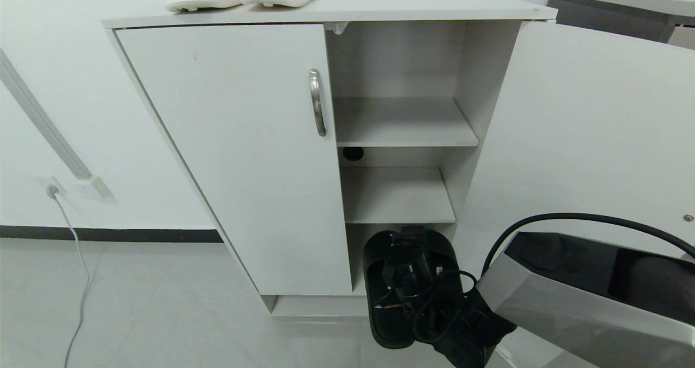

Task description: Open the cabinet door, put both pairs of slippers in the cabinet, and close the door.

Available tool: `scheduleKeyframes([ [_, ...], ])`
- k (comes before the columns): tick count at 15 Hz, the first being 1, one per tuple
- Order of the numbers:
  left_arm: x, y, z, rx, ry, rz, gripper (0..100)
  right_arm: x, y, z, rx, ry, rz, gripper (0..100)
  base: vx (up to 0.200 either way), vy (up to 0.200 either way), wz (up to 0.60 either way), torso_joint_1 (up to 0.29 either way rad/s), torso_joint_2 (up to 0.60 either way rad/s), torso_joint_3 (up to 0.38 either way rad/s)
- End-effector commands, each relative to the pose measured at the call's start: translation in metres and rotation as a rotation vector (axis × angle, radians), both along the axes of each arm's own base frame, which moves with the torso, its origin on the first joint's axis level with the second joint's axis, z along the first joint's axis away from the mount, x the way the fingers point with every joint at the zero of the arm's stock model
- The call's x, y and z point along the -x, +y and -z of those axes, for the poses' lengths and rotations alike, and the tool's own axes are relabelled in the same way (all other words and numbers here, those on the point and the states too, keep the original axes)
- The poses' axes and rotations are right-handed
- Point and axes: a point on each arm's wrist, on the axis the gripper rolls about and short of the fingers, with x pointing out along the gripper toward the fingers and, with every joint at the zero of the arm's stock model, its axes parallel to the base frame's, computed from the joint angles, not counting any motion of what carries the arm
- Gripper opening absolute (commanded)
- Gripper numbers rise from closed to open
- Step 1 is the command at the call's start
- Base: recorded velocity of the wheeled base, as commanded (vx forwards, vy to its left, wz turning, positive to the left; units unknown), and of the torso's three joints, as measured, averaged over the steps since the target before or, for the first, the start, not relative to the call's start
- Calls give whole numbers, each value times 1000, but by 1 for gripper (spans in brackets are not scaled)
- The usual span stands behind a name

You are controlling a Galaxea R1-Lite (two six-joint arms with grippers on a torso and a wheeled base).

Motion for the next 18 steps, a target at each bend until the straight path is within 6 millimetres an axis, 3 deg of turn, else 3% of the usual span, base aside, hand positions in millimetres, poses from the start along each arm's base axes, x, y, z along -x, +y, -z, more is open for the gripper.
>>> scheduleKeyframes([
  [1, 0, 0, 0, 0, 1, 0, 0, -1, 1, 6, 3, 0, 1, 0, 0, 0, 0, 2, 2, -198],
  [4, 0, 0, 0, 0, 3, 0, 0, -2, 3, 3, -18, -48, -3, 0, 0, 0, 0, 5, 2, -120],
  [7, 0, 0, 0, 0, 3, 0, 0, -6, 0, 0, -8, -206, -11, 0, 0, 0, 0, 0, 0, 0],
  [18, 0, 0, 0, 0, 1, 0, 0, -10, -3, 2, 8, -226, 3, 0, 18, 0, 0, 0, 1, 0],
])
